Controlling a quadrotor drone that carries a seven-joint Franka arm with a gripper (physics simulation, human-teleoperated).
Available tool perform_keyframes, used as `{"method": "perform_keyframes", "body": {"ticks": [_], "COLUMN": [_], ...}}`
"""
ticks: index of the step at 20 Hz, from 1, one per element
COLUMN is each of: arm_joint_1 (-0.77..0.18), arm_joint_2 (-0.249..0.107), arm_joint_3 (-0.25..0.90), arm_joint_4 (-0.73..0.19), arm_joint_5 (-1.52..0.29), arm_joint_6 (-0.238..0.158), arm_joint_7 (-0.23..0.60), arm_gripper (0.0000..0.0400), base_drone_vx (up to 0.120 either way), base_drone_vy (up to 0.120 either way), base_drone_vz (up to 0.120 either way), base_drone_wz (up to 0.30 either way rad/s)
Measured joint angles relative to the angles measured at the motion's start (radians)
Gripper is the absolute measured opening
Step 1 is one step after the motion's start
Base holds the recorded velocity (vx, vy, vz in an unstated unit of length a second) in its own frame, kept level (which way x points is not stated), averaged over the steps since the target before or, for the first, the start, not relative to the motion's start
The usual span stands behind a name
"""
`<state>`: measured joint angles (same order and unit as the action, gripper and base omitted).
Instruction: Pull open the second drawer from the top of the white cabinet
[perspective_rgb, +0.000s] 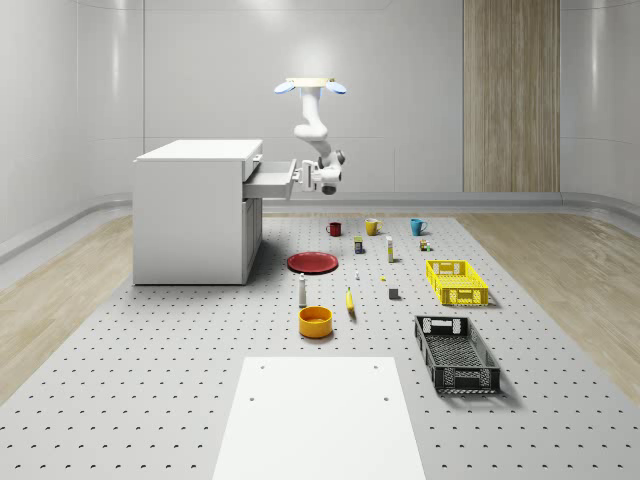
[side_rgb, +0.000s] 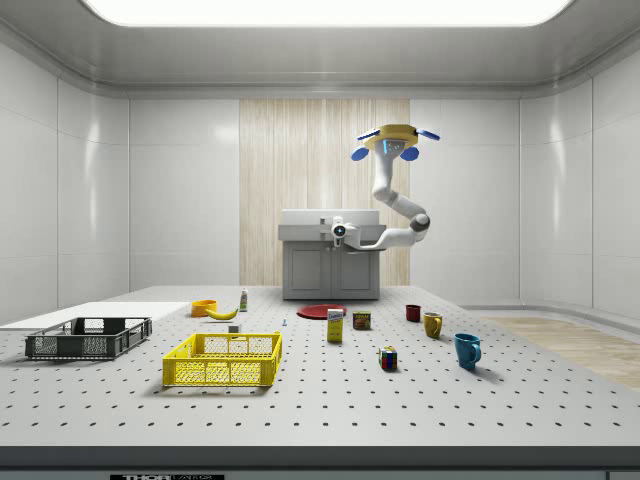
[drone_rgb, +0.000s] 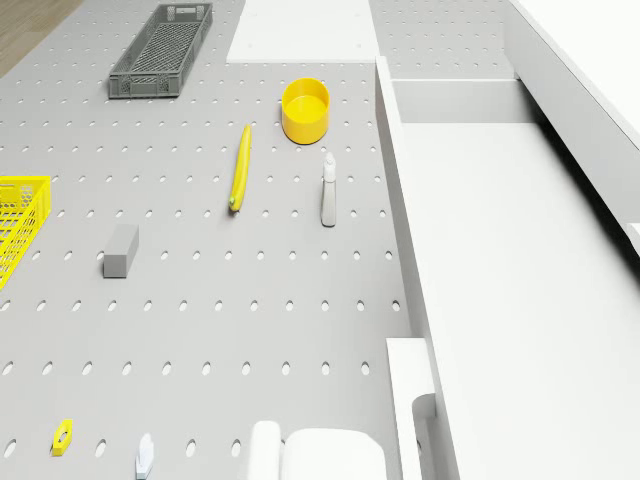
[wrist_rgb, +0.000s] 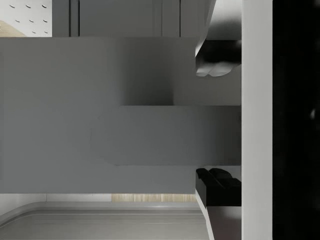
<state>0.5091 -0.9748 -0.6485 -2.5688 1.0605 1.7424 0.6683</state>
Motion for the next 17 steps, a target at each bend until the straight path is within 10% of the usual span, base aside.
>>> {"method": "perform_keyframes", "body": {"ticks": [17], "arm_joint_1": [0.031], "arm_joint_2": [-0.02], "arm_joint_3": [-0.028], "arm_joint_4": [0.0], "arm_joint_5": [-0.025], "arm_joint_6": [0.018], "arm_joint_7": [-0.001], "arm_gripper": [0.0303], "base_drone_vx": [0.0], "base_drone_vy": [0.005], "base_drone_vz": [0.0], "base_drone_wz": [0.0]}}
